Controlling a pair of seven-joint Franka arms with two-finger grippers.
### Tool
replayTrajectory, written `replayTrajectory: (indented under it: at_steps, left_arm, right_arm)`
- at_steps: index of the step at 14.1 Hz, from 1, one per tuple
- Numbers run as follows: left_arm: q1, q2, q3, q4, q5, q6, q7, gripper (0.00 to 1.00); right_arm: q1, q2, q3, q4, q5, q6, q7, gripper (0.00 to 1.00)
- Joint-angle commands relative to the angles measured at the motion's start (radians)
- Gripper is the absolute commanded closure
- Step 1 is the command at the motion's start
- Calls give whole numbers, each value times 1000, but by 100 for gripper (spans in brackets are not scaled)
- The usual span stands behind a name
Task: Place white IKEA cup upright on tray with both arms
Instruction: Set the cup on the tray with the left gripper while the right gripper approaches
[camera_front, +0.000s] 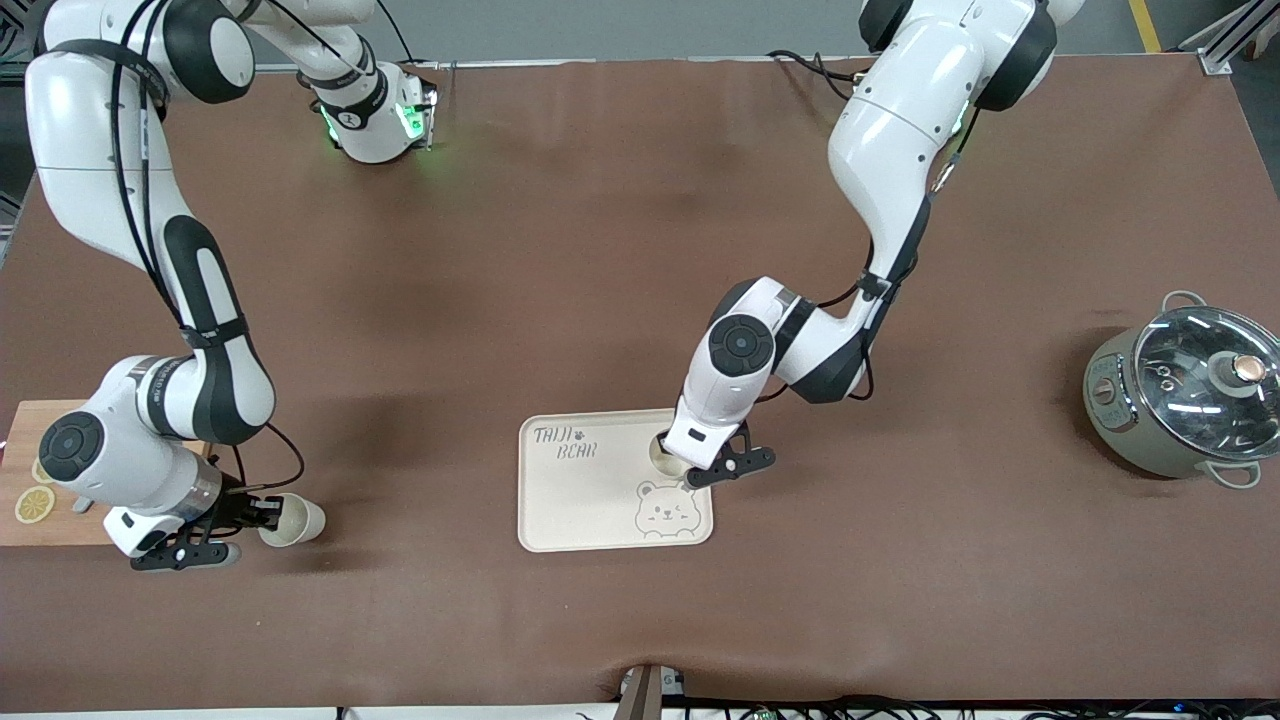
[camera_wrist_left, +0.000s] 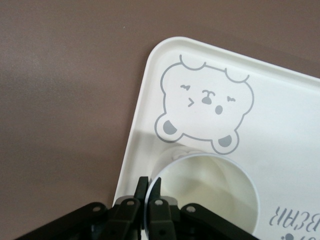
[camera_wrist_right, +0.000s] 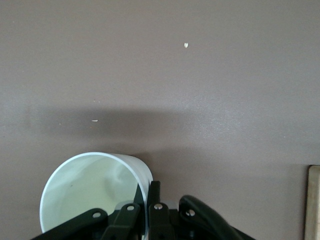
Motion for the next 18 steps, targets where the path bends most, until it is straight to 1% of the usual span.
replayTrajectory:
  at_steps: [1,2,3,6,9,14,16,18]
  left_arm:
    - [-11,23,16,32,-9,3,-9,100]
    - [-11,25,18,32,-9,3,-9,63]
    - [-13,25,24,30,-8,3,-7,1]
    - [-20,22,32,30,-6,-1,-1,0]
    - [-17,0,33,30,-6,-40,-3,0]
    - [0,-99,30,30,-6,-217,12,0]
    - [9,-156,30,30,-6,-282,55,0]
    - [48,-199,30,27,-5,-332,127,0]
  right_arm:
    - [3,-7,3,7,6,-8,33,100]
    - [6,-10,5,16,6,-33,46,100]
    - [9,-11,6,36,12,-81,73,100]
    - [38,-16,27,129,13,-234,205,100]
    - [108,-24,38,174,10,-294,389,100]
    - [271,-22,37,189,7,-298,722,100]
    - [340,-21,31,193,-2,-293,832,100]
    - [374,-18,31,193,-2,-288,903,100]
